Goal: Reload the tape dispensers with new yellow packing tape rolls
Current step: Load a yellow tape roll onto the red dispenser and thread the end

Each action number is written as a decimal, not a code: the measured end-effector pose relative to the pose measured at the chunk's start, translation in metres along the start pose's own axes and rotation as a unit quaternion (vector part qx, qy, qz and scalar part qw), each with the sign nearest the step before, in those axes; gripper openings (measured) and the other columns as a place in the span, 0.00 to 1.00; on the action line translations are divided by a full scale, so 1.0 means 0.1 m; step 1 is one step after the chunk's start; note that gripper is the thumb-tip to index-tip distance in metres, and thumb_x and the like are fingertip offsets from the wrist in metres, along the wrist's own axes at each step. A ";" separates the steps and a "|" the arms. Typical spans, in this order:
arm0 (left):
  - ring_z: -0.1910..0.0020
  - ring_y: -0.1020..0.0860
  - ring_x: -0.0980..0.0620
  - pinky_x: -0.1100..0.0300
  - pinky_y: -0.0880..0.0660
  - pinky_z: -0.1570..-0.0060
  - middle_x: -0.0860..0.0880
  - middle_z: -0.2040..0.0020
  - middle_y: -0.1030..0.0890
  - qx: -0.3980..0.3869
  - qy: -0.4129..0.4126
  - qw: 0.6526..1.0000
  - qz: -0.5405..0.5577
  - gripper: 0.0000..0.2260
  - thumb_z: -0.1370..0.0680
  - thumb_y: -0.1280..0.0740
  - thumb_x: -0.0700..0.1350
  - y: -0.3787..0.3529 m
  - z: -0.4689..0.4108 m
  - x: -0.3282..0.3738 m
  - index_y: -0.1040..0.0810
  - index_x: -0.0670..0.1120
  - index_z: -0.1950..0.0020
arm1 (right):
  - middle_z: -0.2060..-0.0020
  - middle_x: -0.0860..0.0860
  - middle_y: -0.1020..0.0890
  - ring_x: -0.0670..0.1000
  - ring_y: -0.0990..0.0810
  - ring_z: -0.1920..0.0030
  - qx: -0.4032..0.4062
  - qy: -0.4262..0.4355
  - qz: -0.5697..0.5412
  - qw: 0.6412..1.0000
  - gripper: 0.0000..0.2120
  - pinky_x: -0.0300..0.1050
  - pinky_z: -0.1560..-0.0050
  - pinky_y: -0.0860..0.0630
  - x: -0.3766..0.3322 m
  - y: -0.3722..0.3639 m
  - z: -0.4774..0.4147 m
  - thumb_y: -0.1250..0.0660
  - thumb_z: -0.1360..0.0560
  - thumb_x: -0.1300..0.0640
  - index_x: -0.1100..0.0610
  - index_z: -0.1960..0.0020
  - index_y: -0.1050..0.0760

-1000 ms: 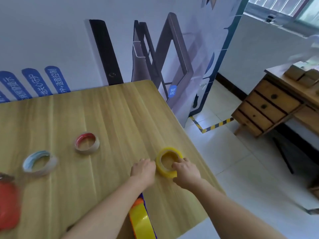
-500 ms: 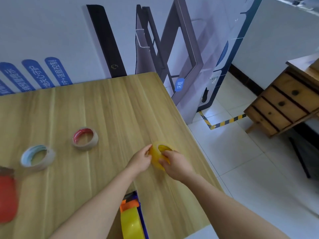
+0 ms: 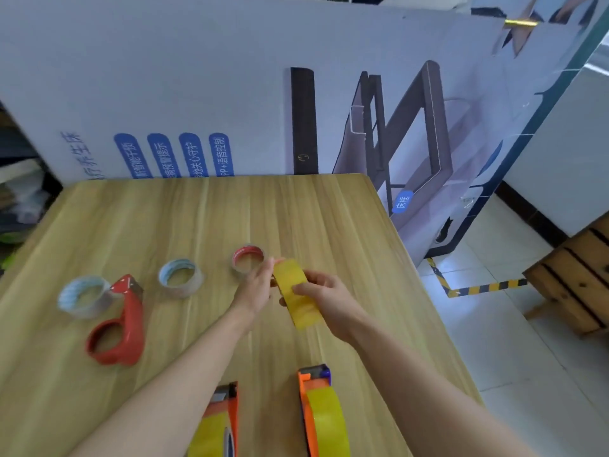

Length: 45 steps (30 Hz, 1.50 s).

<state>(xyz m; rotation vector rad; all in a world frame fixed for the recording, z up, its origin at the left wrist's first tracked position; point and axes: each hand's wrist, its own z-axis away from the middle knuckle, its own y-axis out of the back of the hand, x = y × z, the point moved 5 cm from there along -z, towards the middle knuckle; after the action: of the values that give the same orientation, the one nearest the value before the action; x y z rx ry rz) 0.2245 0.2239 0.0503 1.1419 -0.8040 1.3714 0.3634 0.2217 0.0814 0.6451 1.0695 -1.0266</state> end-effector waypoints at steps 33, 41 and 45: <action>0.56 0.21 0.65 0.69 0.27 0.56 0.63 0.56 0.18 0.119 -0.122 0.962 -0.211 0.07 0.25 0.30 0.53 2.90 1.12 0.01 0.17 0.57 0.48 | 0.64 0.52 0.19 0.48 0.20 0.67 -0.073 -0.009 0.121 0.990 0.23 0.39 0.67 0.25 -0.35 -2.68 -0.15 0.27 0.37 0.64 0.62 0.43 0.26; 0.61 0.20 0.58 0.65 0.25 0.56 0.49 0.62 0.19 0.101 -0.117 0.988 -0.019 0.05 0.32 0.25 0.32 3.01 1.03 -0.06 0.16 0.40 0.59 | 0.64 0.50 0.21 0.50 0.23 0.62 -0.089 -0.012 0.211 0.973 0.24 0.46 0.60 0.28 -0.34 -2.71 -0.34 0.25 0.48 0.58 0.54 0.52 0.25; 0.64 0.20 0.57 0.67 0.24 0.62 0.48 0.63 0.18 0.113 -0.101 0.988 0.001 0.03 0.31 0.26 0.32 3.09 1.03 -0.13 0.16 0.39 0.60 | 0.67 0.49 0.22 0.50 0.24 0.64 -0.106 -0.023 0.213 0.971 0.21 0.44 0.63 0.30 -0.34 -2.81 -0.39 0.25 0.49 0.58 0.52 0.57 0.26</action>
<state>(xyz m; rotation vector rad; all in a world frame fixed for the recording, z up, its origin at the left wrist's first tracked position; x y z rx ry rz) -0.0608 0.0787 0.1134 1.4758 -0.8078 1.3889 0.0880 0.1505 0.1096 0.6369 0.9318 -0.5448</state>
